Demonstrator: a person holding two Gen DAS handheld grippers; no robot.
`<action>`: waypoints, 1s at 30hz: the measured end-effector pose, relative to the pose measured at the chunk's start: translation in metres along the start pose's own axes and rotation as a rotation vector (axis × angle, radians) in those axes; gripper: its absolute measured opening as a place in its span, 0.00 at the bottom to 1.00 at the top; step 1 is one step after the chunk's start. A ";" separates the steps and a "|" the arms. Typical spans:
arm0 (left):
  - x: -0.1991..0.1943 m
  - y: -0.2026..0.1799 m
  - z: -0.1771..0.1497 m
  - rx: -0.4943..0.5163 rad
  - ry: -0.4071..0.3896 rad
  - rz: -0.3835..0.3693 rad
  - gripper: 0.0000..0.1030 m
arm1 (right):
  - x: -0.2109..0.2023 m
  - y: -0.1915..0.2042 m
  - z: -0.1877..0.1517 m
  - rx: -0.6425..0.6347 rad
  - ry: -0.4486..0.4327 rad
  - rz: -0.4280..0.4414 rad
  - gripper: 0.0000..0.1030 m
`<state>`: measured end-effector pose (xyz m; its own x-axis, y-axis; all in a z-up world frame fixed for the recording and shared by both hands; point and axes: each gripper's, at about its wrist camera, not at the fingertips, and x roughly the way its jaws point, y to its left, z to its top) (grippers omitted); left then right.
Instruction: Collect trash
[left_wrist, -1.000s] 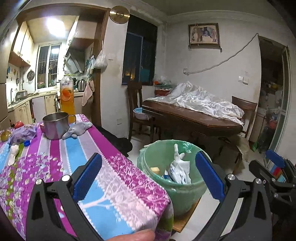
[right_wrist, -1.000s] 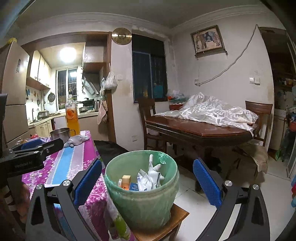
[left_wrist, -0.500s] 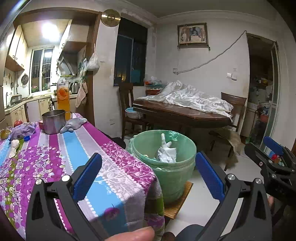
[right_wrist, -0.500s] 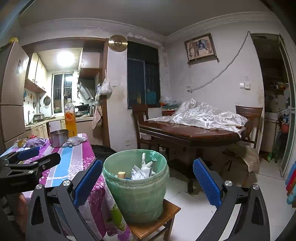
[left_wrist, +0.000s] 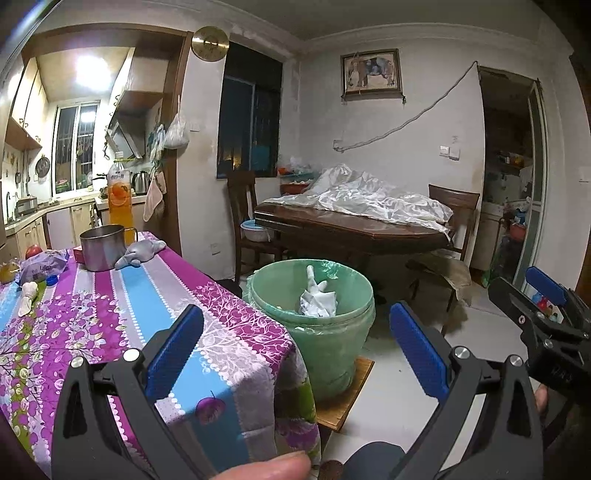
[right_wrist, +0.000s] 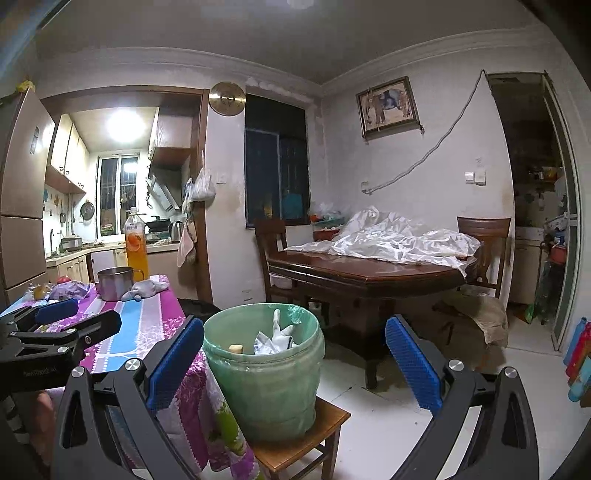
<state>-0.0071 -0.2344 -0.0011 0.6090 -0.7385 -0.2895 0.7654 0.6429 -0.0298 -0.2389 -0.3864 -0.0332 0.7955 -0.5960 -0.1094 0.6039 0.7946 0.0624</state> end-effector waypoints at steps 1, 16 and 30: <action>-0.001 0.000 0.000 -0.001 -0.001 0.000 0.95 | -0.001 0.000 0.001 -0.003 -0.003 -0.001 0.95; -0.012 -0.011 -0.004 0.036 -0.068 0.013 0.95 | -0.010 0.002 0.002 -0.005 -0.022 0.011 0.95; -0.010 -0.014 -0.010 0.041 -0.097 0.047 0.95 | -0.008 0.000 0.002 0.001 -0.014 0.018 0.95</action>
<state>-0.0261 -0.2344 -0.0073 0.6605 -0.7250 -0.1953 0.7419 0.6702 0.0215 -0.2451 -0.3819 -0.0301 0.8067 -0.5834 -0.0948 0.5898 0.8049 0.0653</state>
